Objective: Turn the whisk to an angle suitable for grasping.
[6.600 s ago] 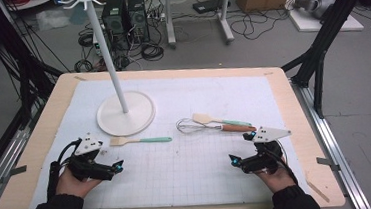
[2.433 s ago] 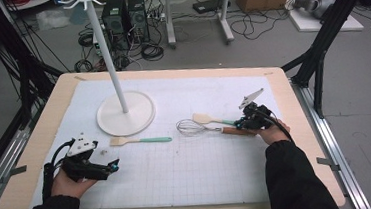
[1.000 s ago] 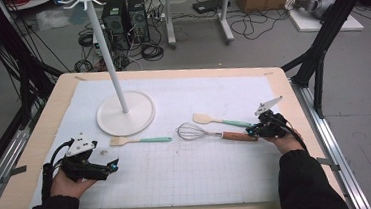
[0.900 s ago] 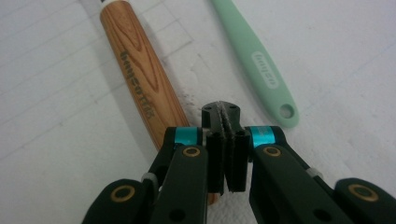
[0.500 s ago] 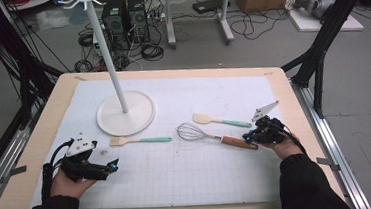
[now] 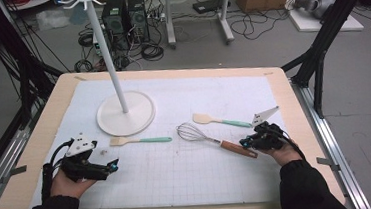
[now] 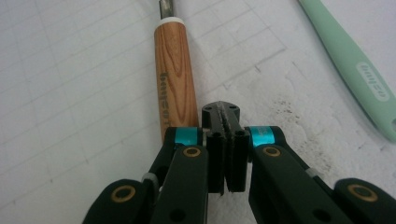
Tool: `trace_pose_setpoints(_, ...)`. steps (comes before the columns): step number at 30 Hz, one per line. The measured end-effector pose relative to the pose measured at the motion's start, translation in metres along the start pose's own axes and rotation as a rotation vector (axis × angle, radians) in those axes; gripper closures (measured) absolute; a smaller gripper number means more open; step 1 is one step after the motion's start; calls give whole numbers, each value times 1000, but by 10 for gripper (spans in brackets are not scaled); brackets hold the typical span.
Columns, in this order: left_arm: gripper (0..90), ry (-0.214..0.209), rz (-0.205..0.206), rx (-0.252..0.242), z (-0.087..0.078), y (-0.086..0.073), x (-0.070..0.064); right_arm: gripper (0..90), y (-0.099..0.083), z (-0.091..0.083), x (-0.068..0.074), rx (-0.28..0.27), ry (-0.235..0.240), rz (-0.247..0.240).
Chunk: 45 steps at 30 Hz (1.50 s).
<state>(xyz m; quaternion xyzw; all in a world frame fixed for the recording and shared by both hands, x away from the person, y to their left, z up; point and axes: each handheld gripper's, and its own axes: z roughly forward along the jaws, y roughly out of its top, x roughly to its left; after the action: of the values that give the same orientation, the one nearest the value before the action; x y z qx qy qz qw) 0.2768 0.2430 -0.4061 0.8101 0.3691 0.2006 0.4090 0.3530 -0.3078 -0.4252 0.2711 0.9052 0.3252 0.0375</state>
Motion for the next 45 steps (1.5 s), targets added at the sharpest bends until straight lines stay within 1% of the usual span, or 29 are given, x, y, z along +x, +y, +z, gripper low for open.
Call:
trace_pose_setpoints(2, 17, -1, 0, -1, 0, 0, 0, 890, -1, 0, 1, -4, 0, -2)
trace_pose_setpoints(5, 17, 3, 0, -2, 0, 0, 0, 890, -3, -1, 1, -8, 0, 11)
trace_pose_setpoints(6, 17, 3, 0, -2, 0, 0, 0, 890, -3, -1, 0, -17, -4, 8)
trace_pose_setpoints(8, 17, 3, 2, 0, -1, 0, 0, 882, -3, -4, 0, -39, -14, 21)
trace_pose_setpoints(10, 17, 4, 0, -1, 0, 0, 0, 869, -2, -8, 0, -66, -22, 21)
trace_pose_setpoints(13, 17, 1, 3, 2, 0, 0, 0, 820, 3, -13, 2, -95, -34, 24)
trace_pose_setpoints(14, 17, 2, 2, 2, 0, 0, 0, 805, 5, -15, 3, -108, -31, 31)
trace_pose_setpoints(18, 17, 4, 0, -1, 0, 0, 0, 741, 10, -14, 9, -133, -26, 13)
trace_pose_setpoints(21, 17, 1, -1, -1, 0, 0, -1, 699, 15, -11, 14, -135, -11, 0)
trace_pose_setpoints(24, 17, 3, 7, 2, 0, 0, -1, 657, 19, -7, 20, -128, -1, -17)
trace_pose_setpoints(29, 17, 1, 2, -1, 0, 0, -1, 607, 23, 0, 25, -111, -2, -37)
trace_pose_setpoints(32, 17, 3, 3, -2, 0, 0, -1, 591, 22, 4, 25, -84, -11, -46)
trace_pose_setpoints(33, 17, 3, 6, -1, 0, 0, -1, 582, 22, 5, 25, -78, -14, -41)
trace_pose_setpoints(35, 17, 3, 7, 1, 0, 0, -1, 579, 21, 7, 25, -81, -12, -42)
trace_pose_setpoints(38, 17, 3, 7, 1, 0, 0, -1, 576, 19, 10, 26, -66, -11, -42)
trace_pose_setpoints(45, 17, 0, 6, 0, 0, 0, -1, 583, 17, 19, 28, -38, -11, -66)
